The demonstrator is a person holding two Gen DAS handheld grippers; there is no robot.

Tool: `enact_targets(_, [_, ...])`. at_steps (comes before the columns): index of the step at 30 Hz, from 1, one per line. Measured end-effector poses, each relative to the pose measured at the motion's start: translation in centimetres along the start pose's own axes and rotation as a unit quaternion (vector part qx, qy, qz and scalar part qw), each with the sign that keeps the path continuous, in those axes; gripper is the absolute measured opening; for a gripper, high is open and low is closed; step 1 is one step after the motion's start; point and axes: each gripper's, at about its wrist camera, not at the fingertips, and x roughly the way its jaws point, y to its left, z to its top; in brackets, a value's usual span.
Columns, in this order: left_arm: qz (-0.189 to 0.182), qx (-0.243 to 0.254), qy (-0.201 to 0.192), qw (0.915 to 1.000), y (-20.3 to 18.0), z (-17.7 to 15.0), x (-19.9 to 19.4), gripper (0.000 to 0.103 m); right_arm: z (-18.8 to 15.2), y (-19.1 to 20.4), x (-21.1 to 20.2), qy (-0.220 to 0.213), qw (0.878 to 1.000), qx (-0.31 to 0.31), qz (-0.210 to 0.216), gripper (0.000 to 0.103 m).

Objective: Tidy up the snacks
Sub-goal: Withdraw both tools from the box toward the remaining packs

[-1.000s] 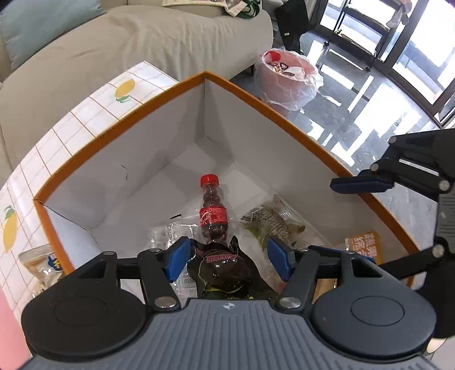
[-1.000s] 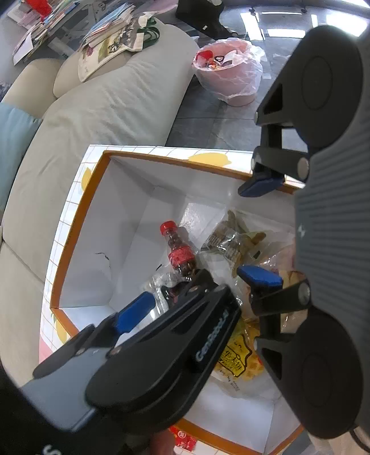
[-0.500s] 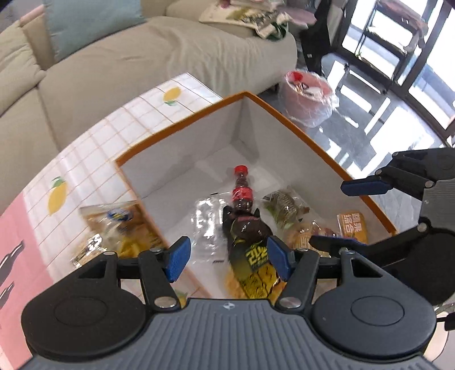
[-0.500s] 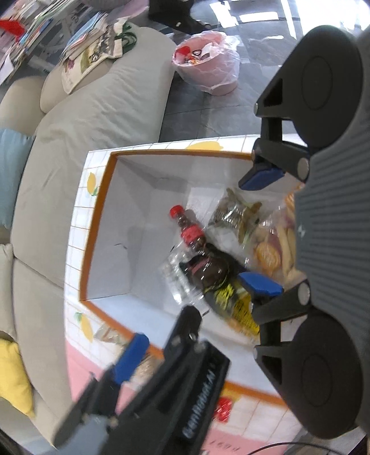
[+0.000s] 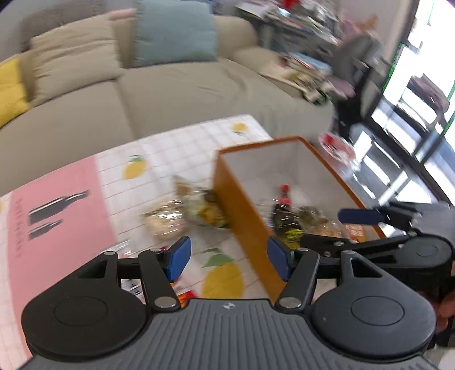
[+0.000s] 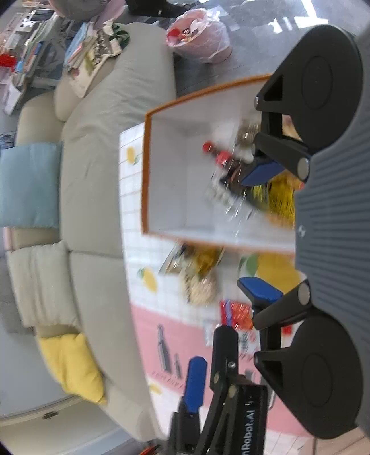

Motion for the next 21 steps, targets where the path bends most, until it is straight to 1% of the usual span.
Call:
enact_targets(6, [0.039, -0.051, -0.026, 0.9976, 4.4, -3.3, -3.1, 0.073, -2.1, 4.3, -1.1, -0.049, 0.998, 0.036, 0.019, 0.072])
enact_targets(9, [0.054, -0.075, -0.034, 0.9952, 5.9, -5.2, -3.9, 0.073, -3.4, 6.3, -1.3, -0.073, 0.996, 0.044, 0.017, 0.072])
enact_targets(12, [0.057, -0.093, -0.038, 0.9933, 7.1, -7.2, -4.4, 0.073, -4.8, 8.4, -1.2, -0.095, 0.995, 0.035, 0.008, 0.072])
enact_targets(17, [0.061, -0.123, -0.020, 0.9903, 8.5, -10.3, -3.5, 0.073, -6.9, 10.9, -0.3, -0.104, 0.994, 0.011, -0.018, 0.072])
enact_targets(19, [0.065, -0.129, -0.015, 0.9894, 8.8, -11.1, -3.0, 0.072, -7.8, 11.4, 0.4, -0.102, 0.995, 0.007, -0.020, 0.074])
enact_targets(21, [0.061, -0.137, -0.007, 0.9886, 9.1, -12.0, -2.4, 0.072, -8.7, 11.9, 1.2, -0.095, 0.995, 0.004, -0.020, 0.075])
